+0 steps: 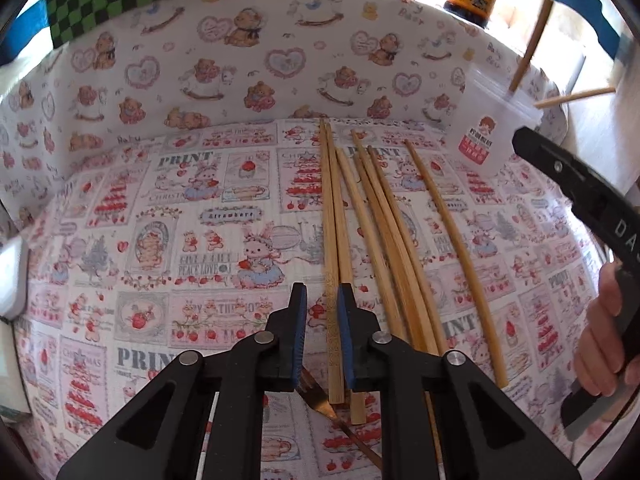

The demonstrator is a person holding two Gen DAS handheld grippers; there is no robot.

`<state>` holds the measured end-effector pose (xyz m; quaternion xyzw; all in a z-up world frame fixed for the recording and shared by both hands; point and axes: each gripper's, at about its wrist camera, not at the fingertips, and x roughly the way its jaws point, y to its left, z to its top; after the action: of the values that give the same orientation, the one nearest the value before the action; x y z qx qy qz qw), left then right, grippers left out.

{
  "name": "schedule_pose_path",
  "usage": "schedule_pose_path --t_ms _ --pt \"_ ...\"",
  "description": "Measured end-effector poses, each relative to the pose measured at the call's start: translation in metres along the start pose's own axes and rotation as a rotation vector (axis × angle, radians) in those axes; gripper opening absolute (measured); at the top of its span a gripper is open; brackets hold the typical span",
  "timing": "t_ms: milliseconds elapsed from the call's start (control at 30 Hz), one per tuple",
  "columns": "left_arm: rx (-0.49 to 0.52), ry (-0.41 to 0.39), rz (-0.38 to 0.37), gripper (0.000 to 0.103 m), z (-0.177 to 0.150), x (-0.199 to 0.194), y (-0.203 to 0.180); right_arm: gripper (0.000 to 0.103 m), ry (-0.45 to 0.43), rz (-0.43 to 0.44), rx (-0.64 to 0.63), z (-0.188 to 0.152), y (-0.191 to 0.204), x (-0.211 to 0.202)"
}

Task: Organize utensils
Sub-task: 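Move the left tool back over the chopsticks and align with one, then grasp a chopstick with the left tool while the right tool grasps another chopstick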

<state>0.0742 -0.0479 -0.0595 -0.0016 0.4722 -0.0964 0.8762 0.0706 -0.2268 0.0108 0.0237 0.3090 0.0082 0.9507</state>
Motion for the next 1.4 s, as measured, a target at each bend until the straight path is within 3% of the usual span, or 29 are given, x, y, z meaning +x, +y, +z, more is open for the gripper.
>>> schedule_pose_path --t_ms 333,467,533,600,800,967,1033,1133,1233,1400 --pt "0.039 0.028 0.010 0.014 0.002 0.002 -0.013 0.076 -0.002 -0.007 0.009 -0.001 -0.002 0.000" --pt "-0.010 0.080 -0.012 0.017 0.003 0.004 -0.004 0.076 -0.001 -0.012 0.005 -0.001 -0.001 0.001" --pt "-0.046 0.091 -0.019 0.010 0.004 0.005 0.005 0.076 0.004 -0.013 0.004 -0.001 -0.001 0.002" --pt "-0.052 0.081 -0.014 0.009 0.003 0.004 0.007 0.076 0.007 -0.016 0.004 -0.001 0.000 0.003" --pt "0.093 0.036 0.086 0.009 -0.001 0.002 -0.017 0.076 0.003 -0.015 0.003 -0.001 -0.001 0.002" --pt "0.058 0.009 0.083 0.006 -0.002 -0.001 -0.017 0.072 0.045 -0.028 -0.028 -0.002 0.004 0.006" --pt "0.043 -0.050 0.096 0.006 -0.001 -0.010 -0.015 0.058 0.084 0.006 -0.031 -0.004 0.006 0.010" --pt "0.030 -0.179 0.082 0.006 0.001 -0.035 -0.012 0.051 0.180 0.094 -0.016 -0.007 0.008 0.018" --pt "0.018 -0.313 0.091 0.006 0.001 -0.063 -0.011 0.044 0.297 0.105 -0.026 -0.014 0.014 0.028" --pt "0.021 -0.444 0.119 0.006 0.004 -0.087 -0.008 0.033 0.411 0.160 -0.049 -0.026 0.026 0.035"
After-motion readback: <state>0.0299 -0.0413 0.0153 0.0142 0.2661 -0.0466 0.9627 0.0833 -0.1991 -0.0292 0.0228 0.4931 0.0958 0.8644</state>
